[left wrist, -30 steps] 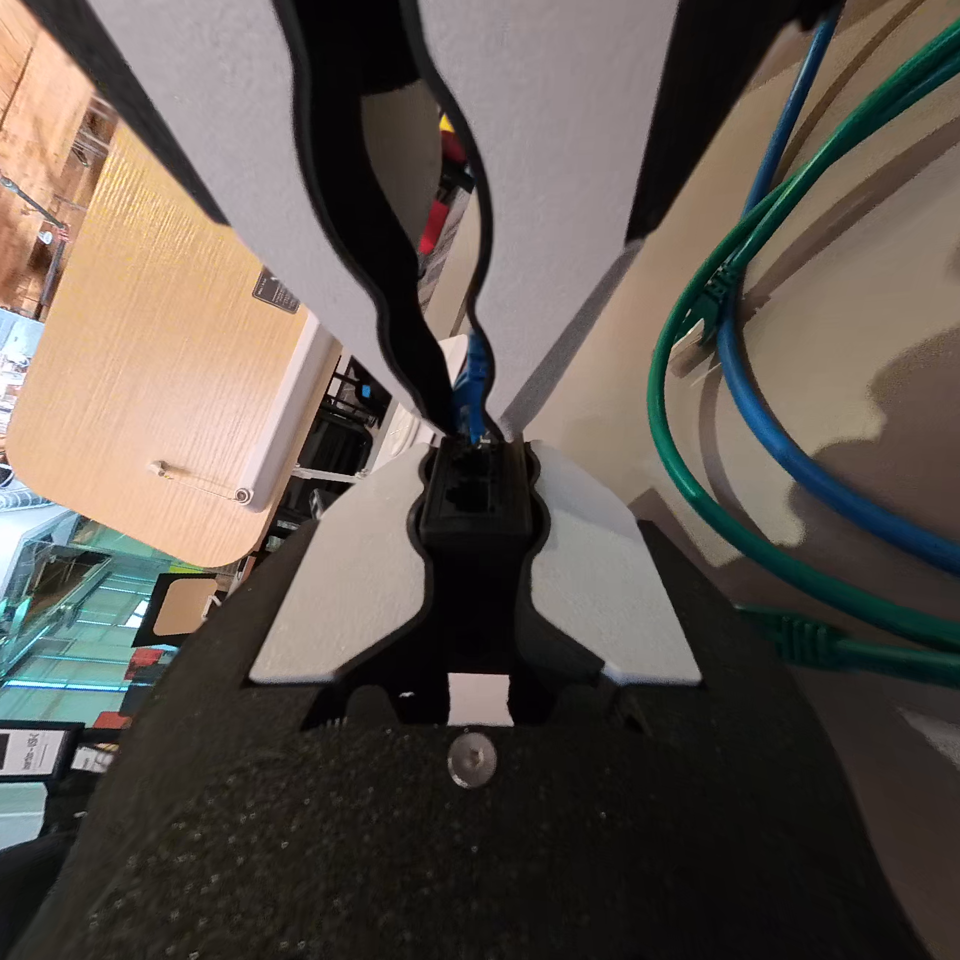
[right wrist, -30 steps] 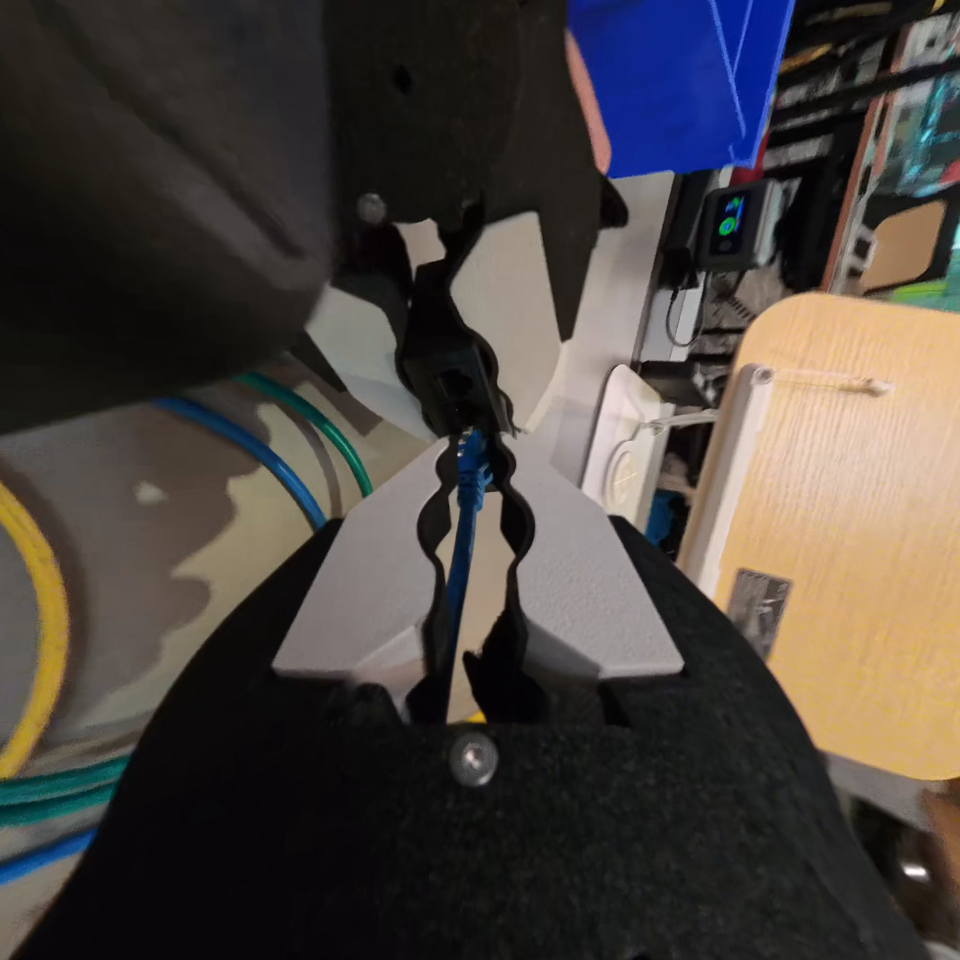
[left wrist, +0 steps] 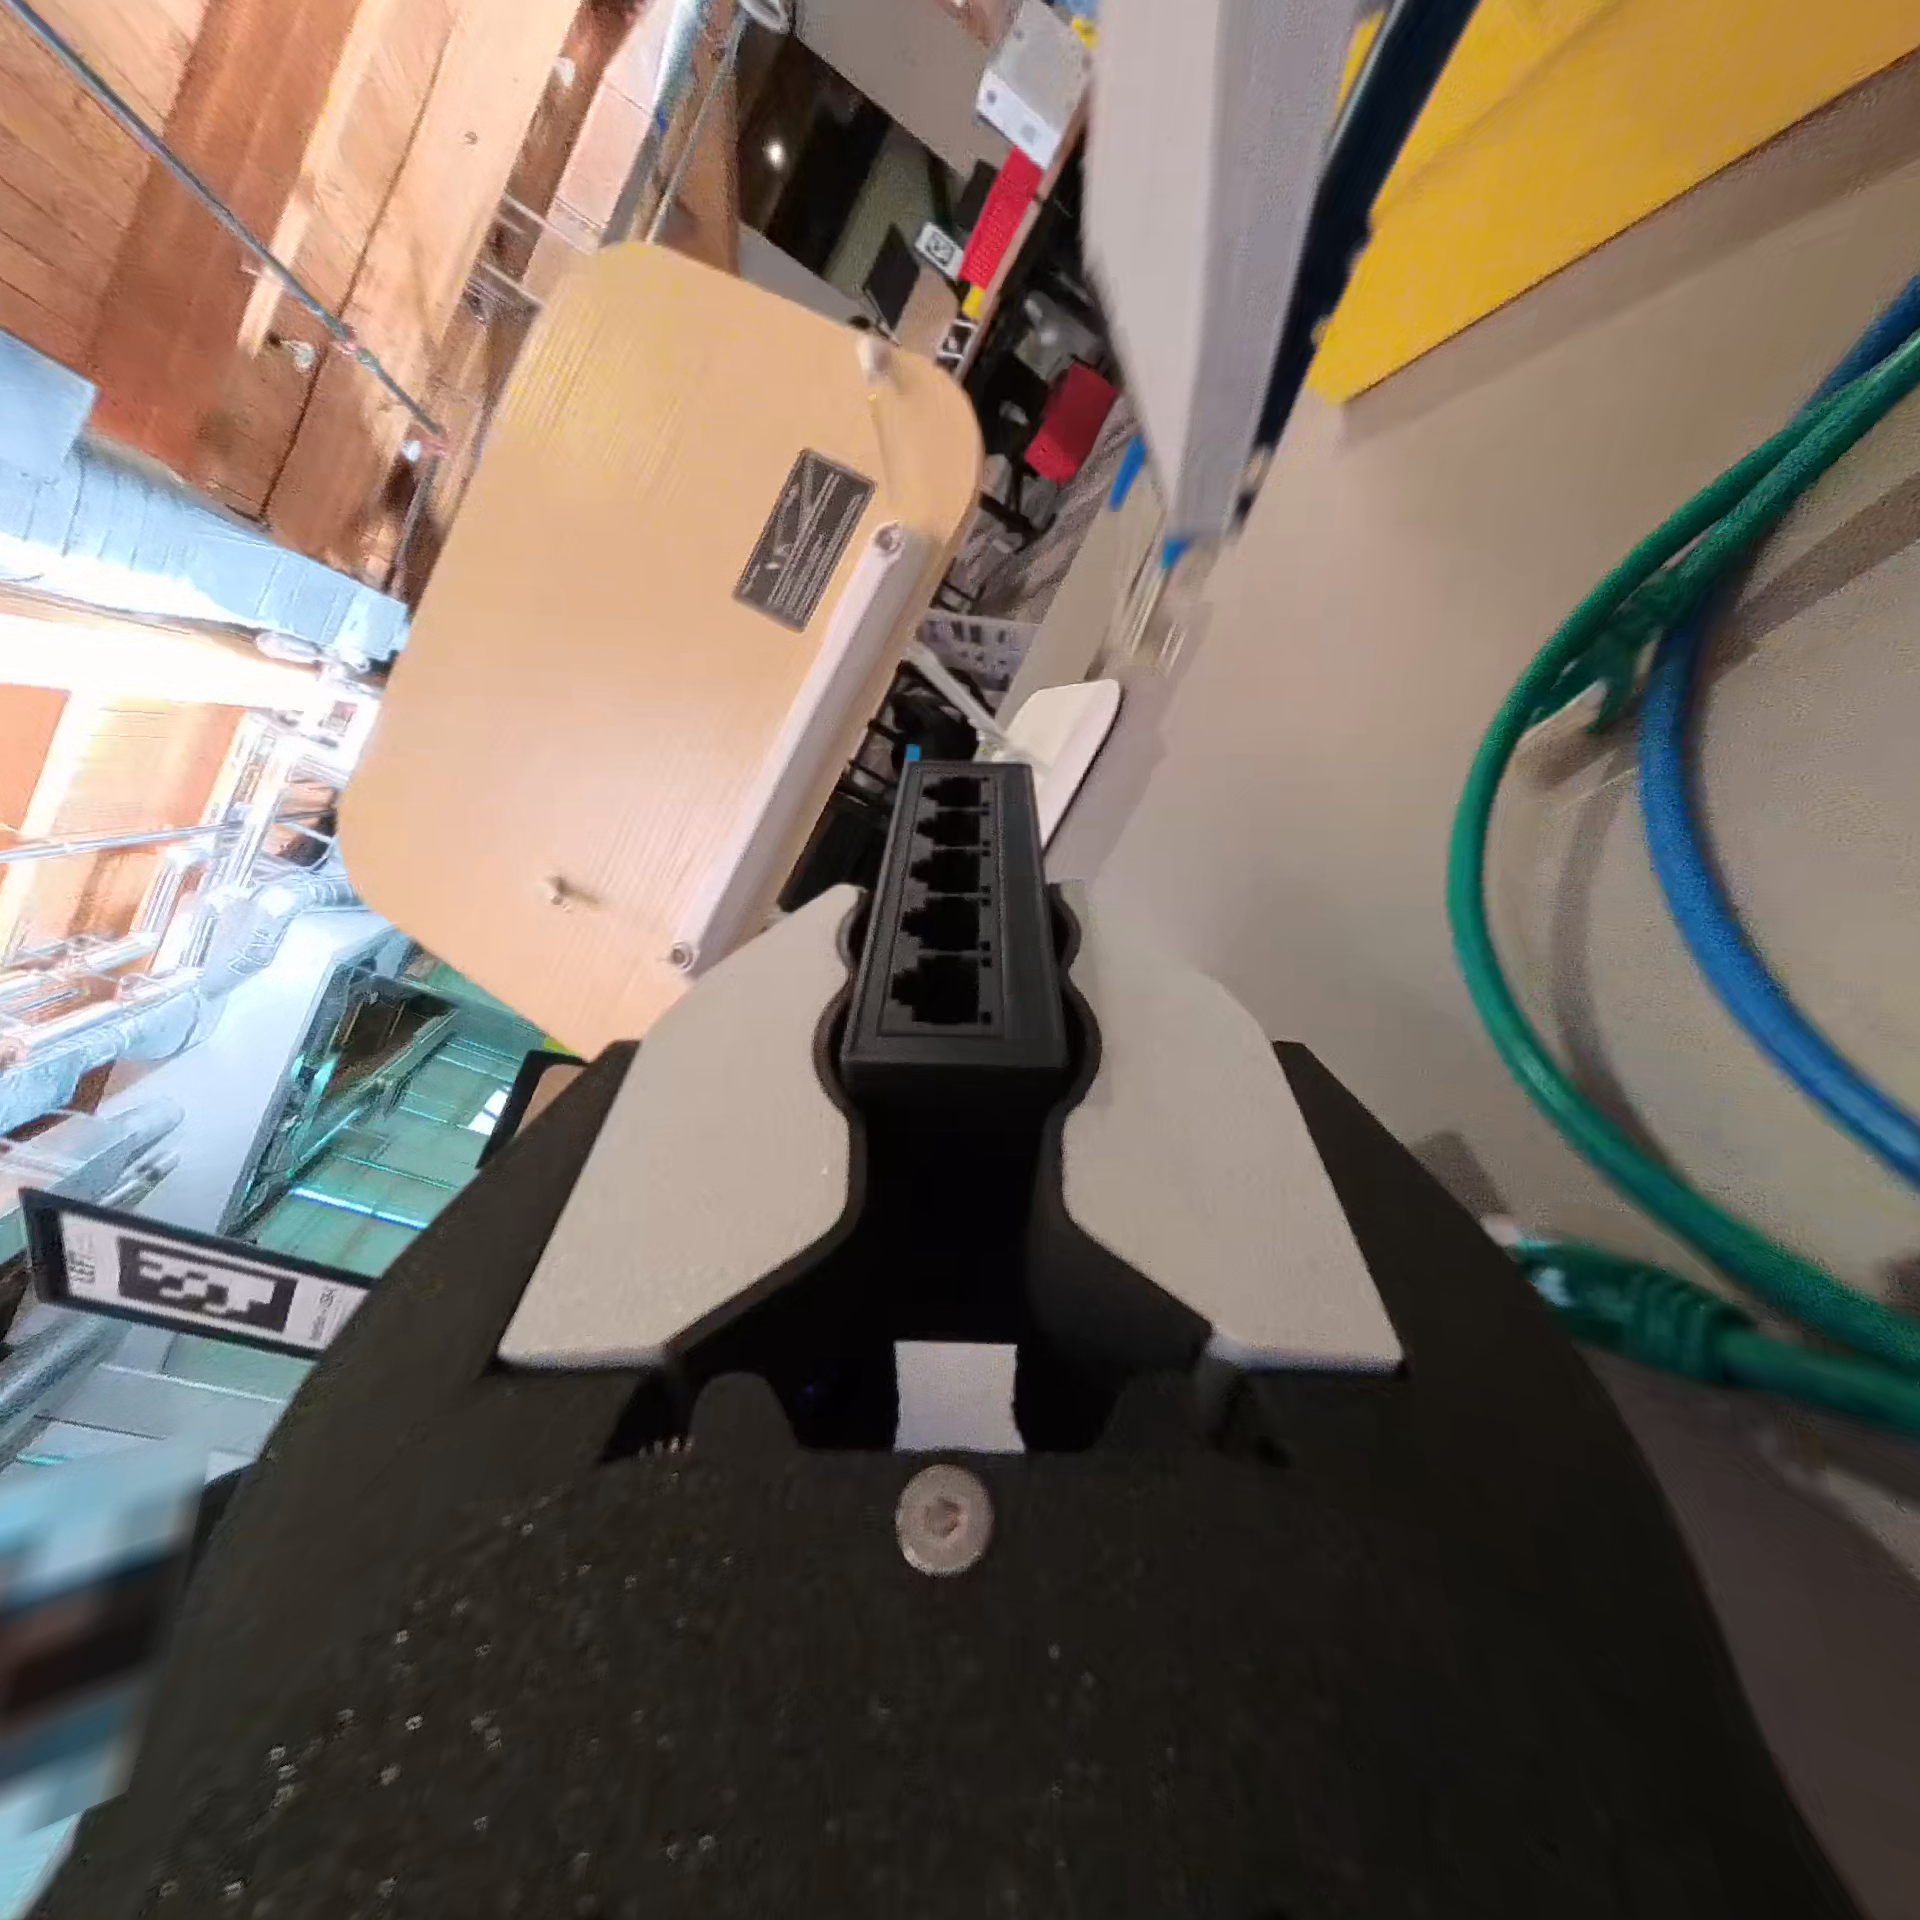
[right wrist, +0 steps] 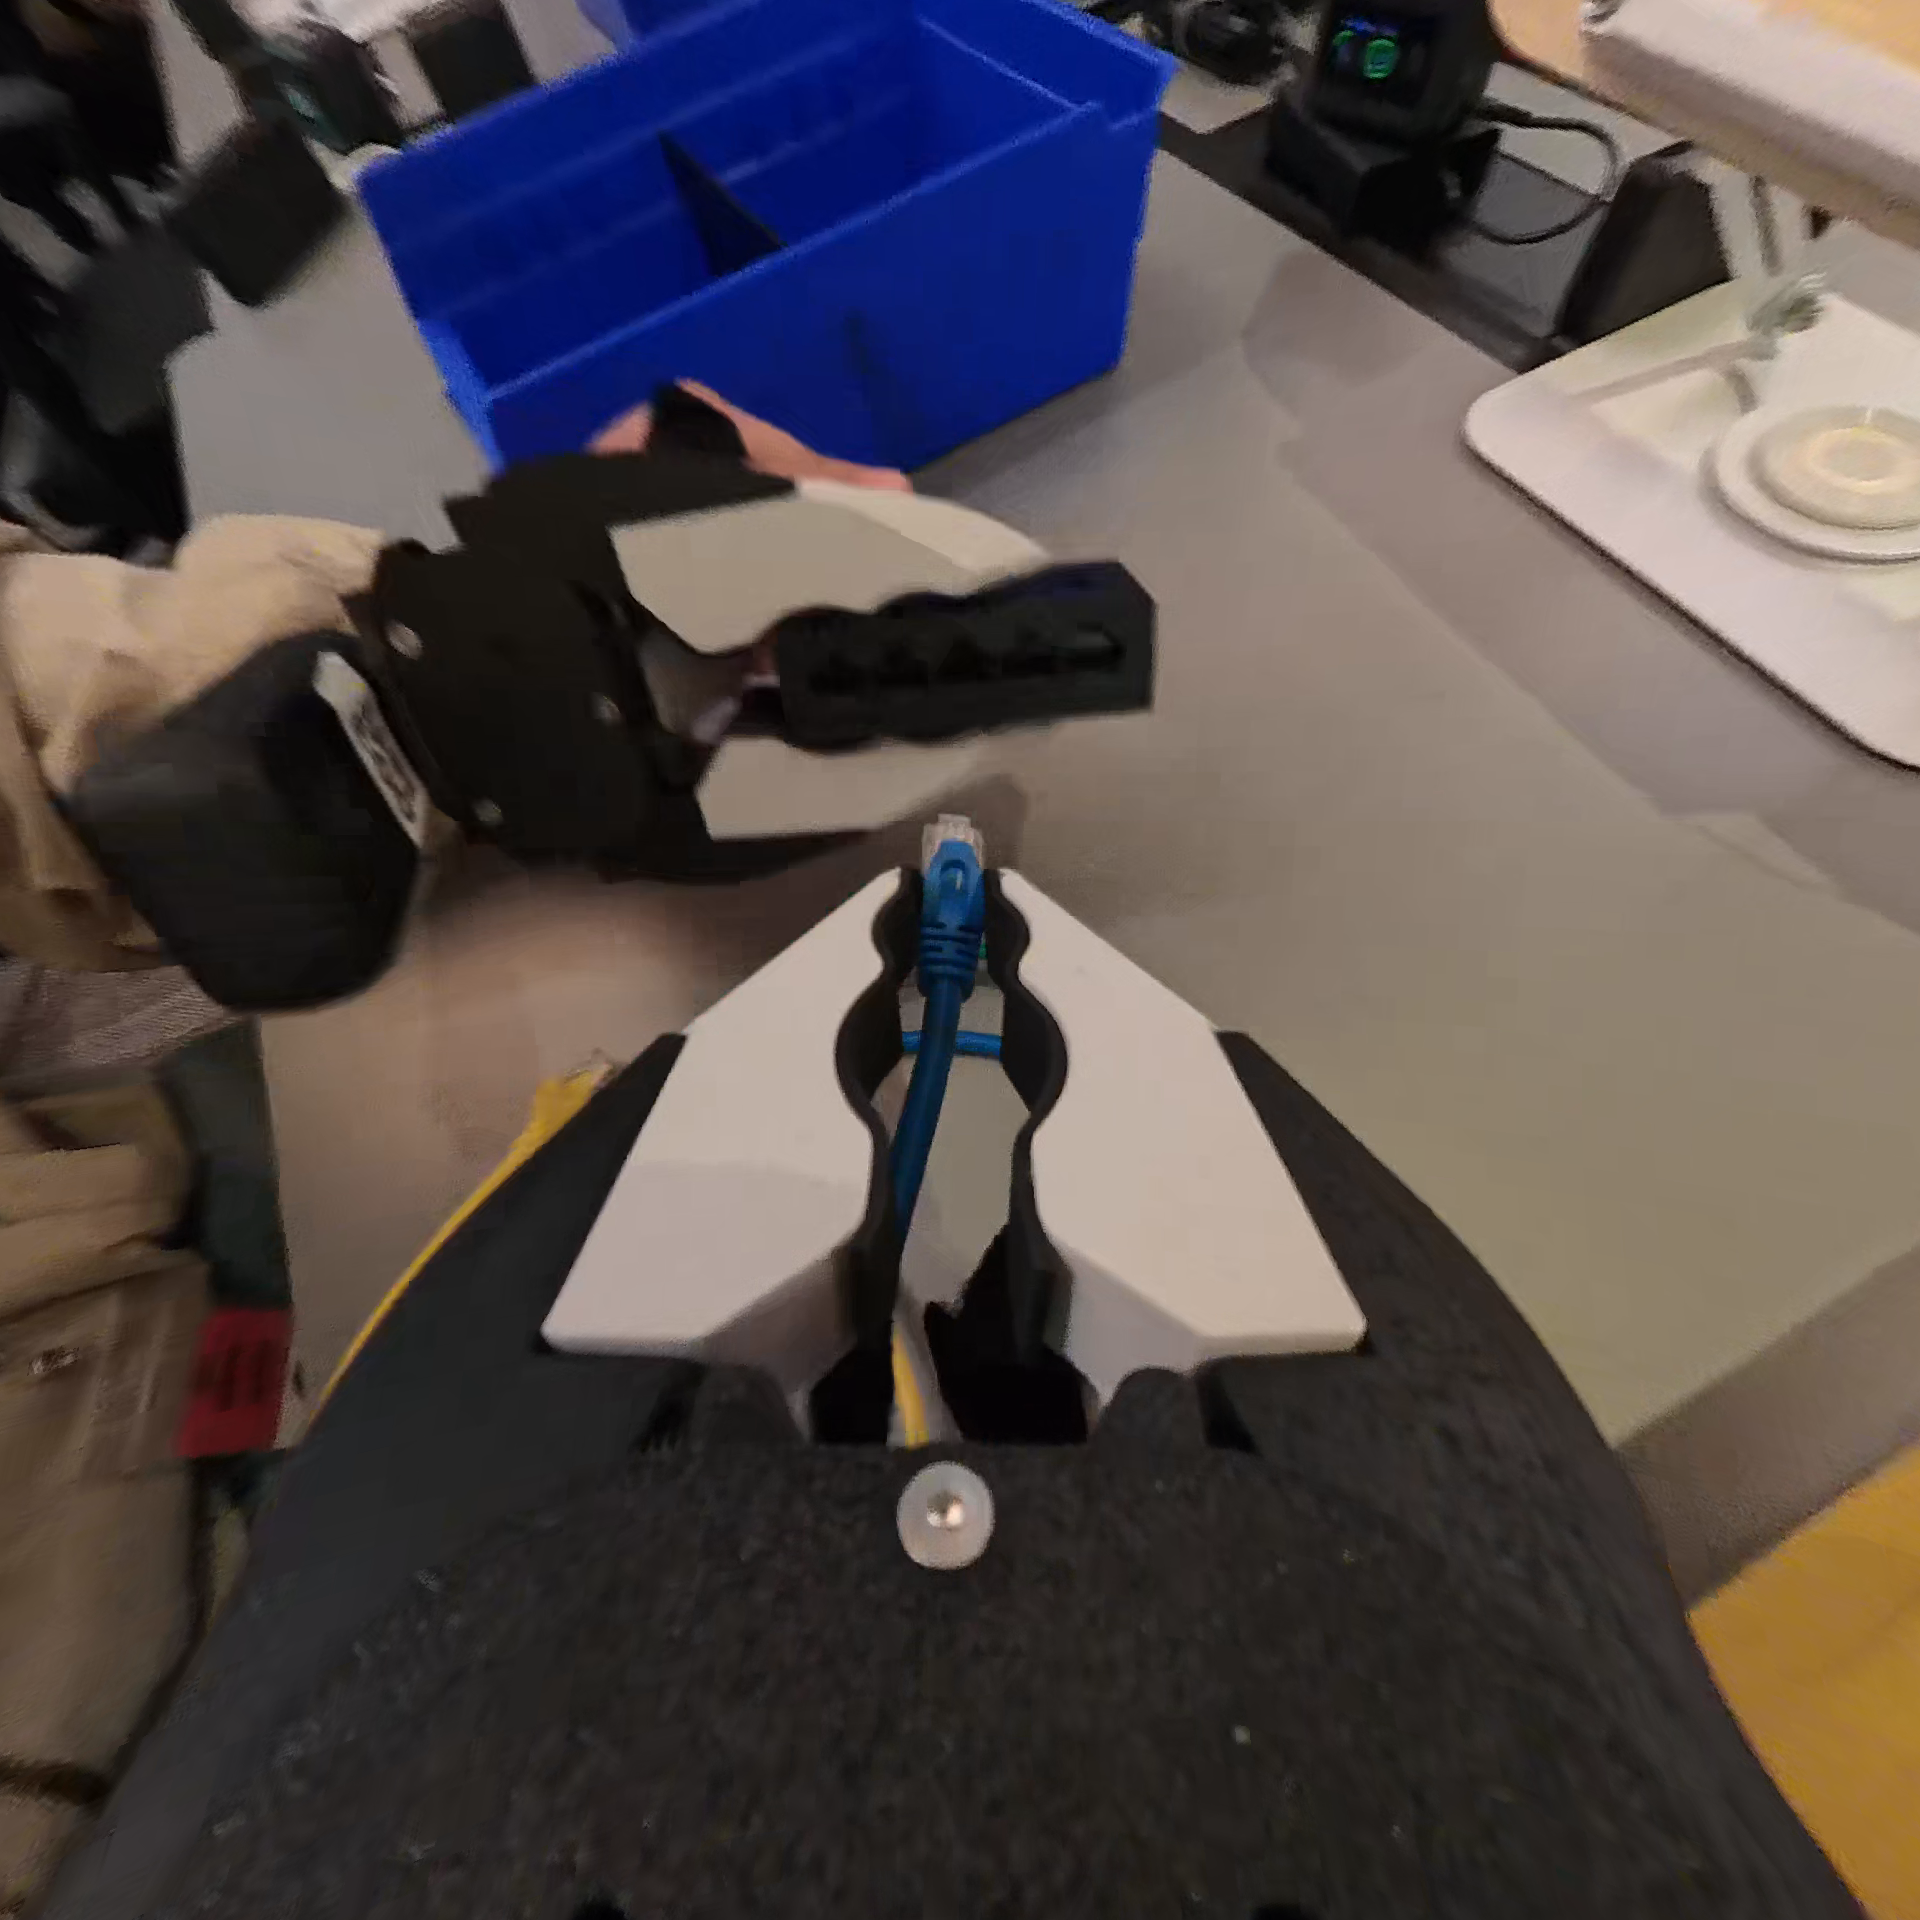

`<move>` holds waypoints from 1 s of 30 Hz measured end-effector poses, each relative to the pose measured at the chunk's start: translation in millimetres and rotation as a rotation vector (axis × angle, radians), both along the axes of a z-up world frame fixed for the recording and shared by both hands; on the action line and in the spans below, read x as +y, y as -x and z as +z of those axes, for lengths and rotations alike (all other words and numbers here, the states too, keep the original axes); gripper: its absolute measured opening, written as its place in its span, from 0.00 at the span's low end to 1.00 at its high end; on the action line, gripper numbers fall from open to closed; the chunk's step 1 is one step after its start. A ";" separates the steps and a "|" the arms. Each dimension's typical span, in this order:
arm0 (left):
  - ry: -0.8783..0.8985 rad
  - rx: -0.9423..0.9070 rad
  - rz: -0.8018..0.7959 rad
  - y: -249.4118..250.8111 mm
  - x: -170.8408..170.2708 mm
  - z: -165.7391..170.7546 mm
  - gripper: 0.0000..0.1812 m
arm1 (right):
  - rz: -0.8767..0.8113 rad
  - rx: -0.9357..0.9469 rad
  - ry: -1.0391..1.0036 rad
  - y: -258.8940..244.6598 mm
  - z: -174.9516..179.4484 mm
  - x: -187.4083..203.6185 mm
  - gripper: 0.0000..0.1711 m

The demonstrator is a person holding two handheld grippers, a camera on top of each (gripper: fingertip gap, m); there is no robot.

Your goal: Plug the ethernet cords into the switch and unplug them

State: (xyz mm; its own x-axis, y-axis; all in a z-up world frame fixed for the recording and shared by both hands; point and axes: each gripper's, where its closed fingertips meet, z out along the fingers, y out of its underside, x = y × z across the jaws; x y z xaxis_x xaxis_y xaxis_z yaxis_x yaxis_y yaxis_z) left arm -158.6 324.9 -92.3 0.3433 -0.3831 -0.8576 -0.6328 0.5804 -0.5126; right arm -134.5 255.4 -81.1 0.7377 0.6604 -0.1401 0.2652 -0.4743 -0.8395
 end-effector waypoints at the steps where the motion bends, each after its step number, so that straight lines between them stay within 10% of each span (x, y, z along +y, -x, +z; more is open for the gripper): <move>1: 0.002 0.008 0.001 -5.0 -0.7 -1.7 0.17 | 0.007 0.008 -0.001 1.5 -2.8 -3.4 0.07; 10: 0.318 -0.229 -0.109 27.4 13.5 12.1 0.16 | -0.005 0.271 -0.037 21.2 -2.4 -40.1 0.22; 14: 0.471 -0.342 -0.443 27.5 -39.6 39.2 0.17 | -0.083 0.427 -0.066 2.5 24.4 -45.4 0.26; 19: 0.395 -0.314 -0.684 32.1 -107.4 65.5 0.17 | 0.065 0.718 0.134 34.8 35.8 -59.6 0.54; 25: 0.185 -0.113 -0.671 17.9 -149.8 59.7 0.17 | 0.210 0.775 0.312 68.2 32.5 -73.9 0.40; 30: 0.339 -0.020 -0.497 18.3 -141.9 38.1 0.23 | 0.176 0.765 0.352 48.2 31.5 -72.2 0.38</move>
